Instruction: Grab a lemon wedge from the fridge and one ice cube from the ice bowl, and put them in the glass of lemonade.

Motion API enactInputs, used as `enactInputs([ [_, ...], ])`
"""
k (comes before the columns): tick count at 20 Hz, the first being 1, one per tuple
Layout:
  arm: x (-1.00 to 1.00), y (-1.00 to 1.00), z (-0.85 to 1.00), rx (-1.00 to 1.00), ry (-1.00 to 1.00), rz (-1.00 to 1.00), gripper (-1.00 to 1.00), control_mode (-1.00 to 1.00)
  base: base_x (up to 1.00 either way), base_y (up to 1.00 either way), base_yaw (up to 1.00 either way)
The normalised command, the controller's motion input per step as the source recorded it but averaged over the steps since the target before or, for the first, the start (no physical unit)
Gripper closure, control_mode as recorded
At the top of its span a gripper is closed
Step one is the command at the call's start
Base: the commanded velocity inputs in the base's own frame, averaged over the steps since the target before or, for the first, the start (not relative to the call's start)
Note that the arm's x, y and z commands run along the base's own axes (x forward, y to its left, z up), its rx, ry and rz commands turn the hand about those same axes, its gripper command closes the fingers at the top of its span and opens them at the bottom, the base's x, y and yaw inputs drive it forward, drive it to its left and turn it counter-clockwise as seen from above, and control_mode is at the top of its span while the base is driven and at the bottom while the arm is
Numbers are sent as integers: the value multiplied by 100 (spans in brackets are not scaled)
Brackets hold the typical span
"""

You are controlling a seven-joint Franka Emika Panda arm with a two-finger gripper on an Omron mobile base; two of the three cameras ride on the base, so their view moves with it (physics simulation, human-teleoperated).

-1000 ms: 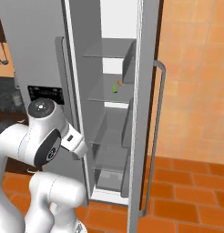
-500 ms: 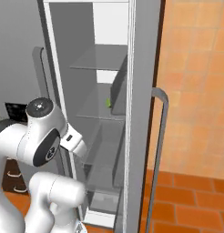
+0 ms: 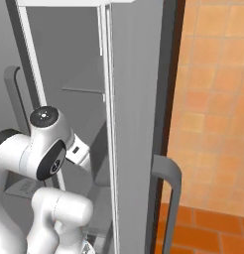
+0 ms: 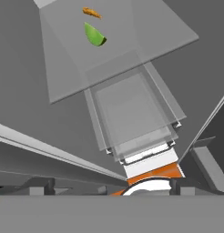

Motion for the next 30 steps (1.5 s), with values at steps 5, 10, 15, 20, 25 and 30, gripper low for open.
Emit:
enactInputs([
  [5, 0, 0, 0, 0, 0, 0, -100, 100, 28, -26, 18],
  [10, 0, 0, 0, 0, 0, 0, -100, -100, 25, 0, 7],
  [15, 0, 0, 0, 0, 0, 0, -100, -100, 0, 0, 0],
  [20, 0, 0, 0, 0, 0, 0, -100, -100, 0, 0, 0],
  [25, 0, 0, 0, -4, -7, 0, -100, -100, 0, 0, 0],
  [30, 15, 0, -2, -22, -24, 1, -100, -100, 0, 0, 0],
])
